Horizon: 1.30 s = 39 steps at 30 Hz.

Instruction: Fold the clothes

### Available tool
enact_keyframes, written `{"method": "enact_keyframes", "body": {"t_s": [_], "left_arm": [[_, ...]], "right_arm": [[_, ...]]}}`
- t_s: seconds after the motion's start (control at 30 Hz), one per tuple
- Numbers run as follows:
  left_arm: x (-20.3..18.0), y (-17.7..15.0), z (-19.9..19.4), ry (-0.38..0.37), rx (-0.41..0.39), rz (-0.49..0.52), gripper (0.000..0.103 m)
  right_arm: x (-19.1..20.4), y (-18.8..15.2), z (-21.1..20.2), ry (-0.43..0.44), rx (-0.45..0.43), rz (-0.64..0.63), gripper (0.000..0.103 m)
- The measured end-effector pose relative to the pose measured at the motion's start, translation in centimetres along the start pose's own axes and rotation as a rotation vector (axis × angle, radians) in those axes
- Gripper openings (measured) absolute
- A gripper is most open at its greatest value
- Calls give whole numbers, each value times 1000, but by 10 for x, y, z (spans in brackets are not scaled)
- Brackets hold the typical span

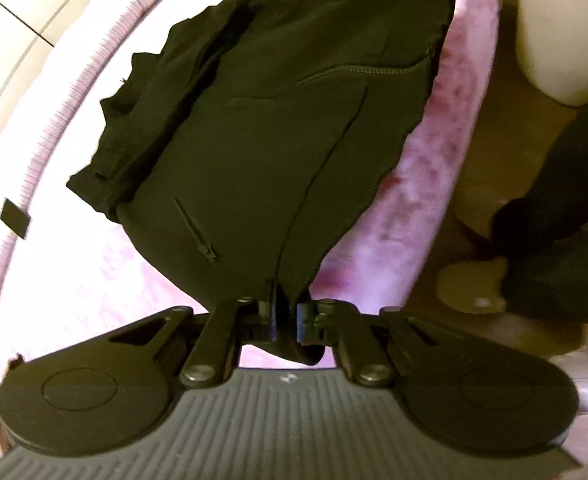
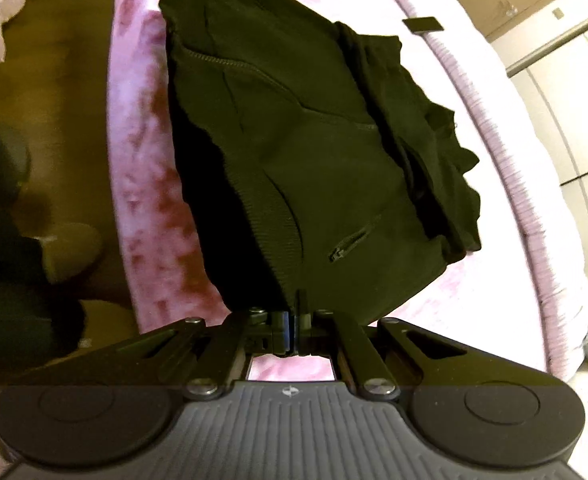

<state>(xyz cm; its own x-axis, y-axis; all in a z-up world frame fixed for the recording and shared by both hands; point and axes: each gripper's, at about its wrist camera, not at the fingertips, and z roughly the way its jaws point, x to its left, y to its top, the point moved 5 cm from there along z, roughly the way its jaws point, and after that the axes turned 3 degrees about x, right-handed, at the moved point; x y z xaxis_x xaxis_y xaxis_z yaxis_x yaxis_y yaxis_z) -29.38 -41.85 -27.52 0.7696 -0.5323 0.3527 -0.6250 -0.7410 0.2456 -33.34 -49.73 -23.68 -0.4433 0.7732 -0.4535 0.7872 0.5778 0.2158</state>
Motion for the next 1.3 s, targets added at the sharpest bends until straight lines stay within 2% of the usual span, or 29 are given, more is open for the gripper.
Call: {"method": "enact_keyframes", "body": {"t_s": [0.13,0.23,0.33,0.53,0.6,0.7,0.87,1.03,1.3], "left_arm": [[-23,-10,-21,-93,24,-9,5],[-5,-6,-29,-119,13,-48,6],[49,14,-32,-90,-29,-93,6],[184,72,-21,-32,-109,-211,6],[223,93,-8,-39,-108,-232,6],[272,120,19,-65,-89,-259,6],[330,148,81,-162,-13,-337,6],[361,165,127,-217,27,-389,6],[414,188,188,-314,37,-402,6]], "right_arm": [[18,-7,-31,85,34,2,1],[17,-4,-45,122,47,-10,1],[-17,10,-52,75,30,-7,0],[-146,55,-40,-59,-45,29,0],[-187,67,-26,-70,-58,47,0],[-244,80,7,-39,-56,98,0],[-318,81,83,122,-40,220,0],[-363,85,151,232,-14,258,0],[-413,101,210,325,24,384,0]]}}
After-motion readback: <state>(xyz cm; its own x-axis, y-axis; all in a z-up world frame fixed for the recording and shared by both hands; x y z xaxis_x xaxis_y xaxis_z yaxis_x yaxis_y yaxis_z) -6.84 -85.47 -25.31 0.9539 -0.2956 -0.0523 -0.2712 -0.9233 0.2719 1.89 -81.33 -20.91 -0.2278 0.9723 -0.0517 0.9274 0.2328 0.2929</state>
